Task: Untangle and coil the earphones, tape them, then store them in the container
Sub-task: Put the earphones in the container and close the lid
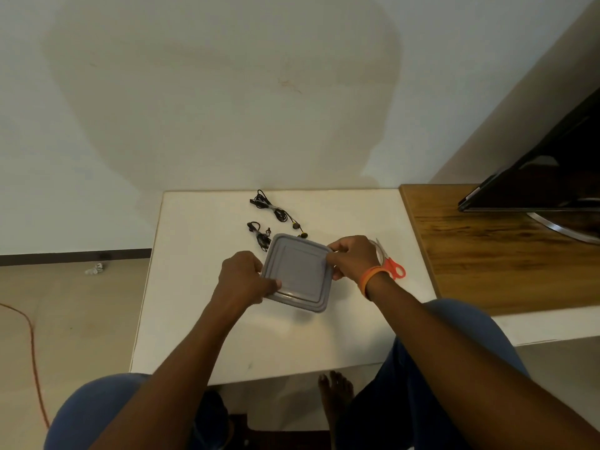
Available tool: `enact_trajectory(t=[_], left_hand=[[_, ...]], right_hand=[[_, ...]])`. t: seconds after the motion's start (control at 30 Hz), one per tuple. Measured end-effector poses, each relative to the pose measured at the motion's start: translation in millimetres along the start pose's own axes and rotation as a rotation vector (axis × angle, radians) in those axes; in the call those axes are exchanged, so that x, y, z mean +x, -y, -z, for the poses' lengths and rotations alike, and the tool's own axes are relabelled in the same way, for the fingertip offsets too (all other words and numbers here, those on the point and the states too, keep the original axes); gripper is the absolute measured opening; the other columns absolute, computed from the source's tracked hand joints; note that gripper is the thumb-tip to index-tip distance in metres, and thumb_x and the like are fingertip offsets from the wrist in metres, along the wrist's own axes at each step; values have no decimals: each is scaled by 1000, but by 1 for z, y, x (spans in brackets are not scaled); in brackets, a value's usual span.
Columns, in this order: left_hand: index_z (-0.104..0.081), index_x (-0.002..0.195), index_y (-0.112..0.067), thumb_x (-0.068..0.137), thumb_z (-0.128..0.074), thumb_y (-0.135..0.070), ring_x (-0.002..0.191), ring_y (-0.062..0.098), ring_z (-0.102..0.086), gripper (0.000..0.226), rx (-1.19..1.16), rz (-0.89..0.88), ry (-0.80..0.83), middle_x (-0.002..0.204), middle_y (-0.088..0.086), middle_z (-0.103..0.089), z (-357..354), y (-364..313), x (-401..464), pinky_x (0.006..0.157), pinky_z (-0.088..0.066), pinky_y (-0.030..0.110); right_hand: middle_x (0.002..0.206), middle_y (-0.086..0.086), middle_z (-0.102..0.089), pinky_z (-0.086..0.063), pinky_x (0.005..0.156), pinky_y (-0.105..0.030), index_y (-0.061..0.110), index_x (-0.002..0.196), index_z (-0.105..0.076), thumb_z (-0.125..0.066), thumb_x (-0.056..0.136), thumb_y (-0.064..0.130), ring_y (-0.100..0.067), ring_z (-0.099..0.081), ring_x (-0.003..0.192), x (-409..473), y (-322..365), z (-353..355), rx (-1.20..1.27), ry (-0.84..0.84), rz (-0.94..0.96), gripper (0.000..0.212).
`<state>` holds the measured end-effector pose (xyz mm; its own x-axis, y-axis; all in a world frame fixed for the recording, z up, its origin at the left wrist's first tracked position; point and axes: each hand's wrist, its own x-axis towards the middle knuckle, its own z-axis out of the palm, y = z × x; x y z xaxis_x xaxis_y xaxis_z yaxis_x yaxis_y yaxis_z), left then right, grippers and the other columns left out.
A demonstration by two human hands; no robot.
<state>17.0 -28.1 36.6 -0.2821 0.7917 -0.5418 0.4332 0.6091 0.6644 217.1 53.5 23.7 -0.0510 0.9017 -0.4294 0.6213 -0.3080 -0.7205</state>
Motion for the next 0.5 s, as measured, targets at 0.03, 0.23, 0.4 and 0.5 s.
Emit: enact_trajectory(t=[0.03,0.23,0.4,0.5], left_hand=[[-61,78,0,68,-89,-15,67,31,-72,34,44,34,32,78,15,-67,-2,0,0,64,-62,43],[-54,73,-9,68,-90,-28,54,14,-64,41,298,84,128,70,6,-66,-16,4,3,50,-53,23],[-24,145,-2,71,-85,-36,135,41,-37,101,654,-207,78,151,28,-25,-29,3,-8,104,-43,41],[16,153,-5,65,-80,-61,147,41,19,141,825,-454,139,158,22,25,-34,3,-3,122,-3,53]], right_hand=[[75,-19,-70,-57,49,-27,-1,93,-72,-66,73,-2,-21,-62,46,1,-2,-3,-25,6,-1,21],[80,-14,-70,-57,50,-25,3,99,-71,-68,74,-1,-24,-66,54,8,-11,-12,-172,51,9,26],[88,-12,-72,-58,56,-28,7,103,-73,-69,77,4,-22,-67,64,13,-13,-16,-239,57,89,26],[94,-12,-72,-58,57,-27,7,104,-73,-70,78,4,-22,-68,71,15,-15,-17,-248,56,101,27]])
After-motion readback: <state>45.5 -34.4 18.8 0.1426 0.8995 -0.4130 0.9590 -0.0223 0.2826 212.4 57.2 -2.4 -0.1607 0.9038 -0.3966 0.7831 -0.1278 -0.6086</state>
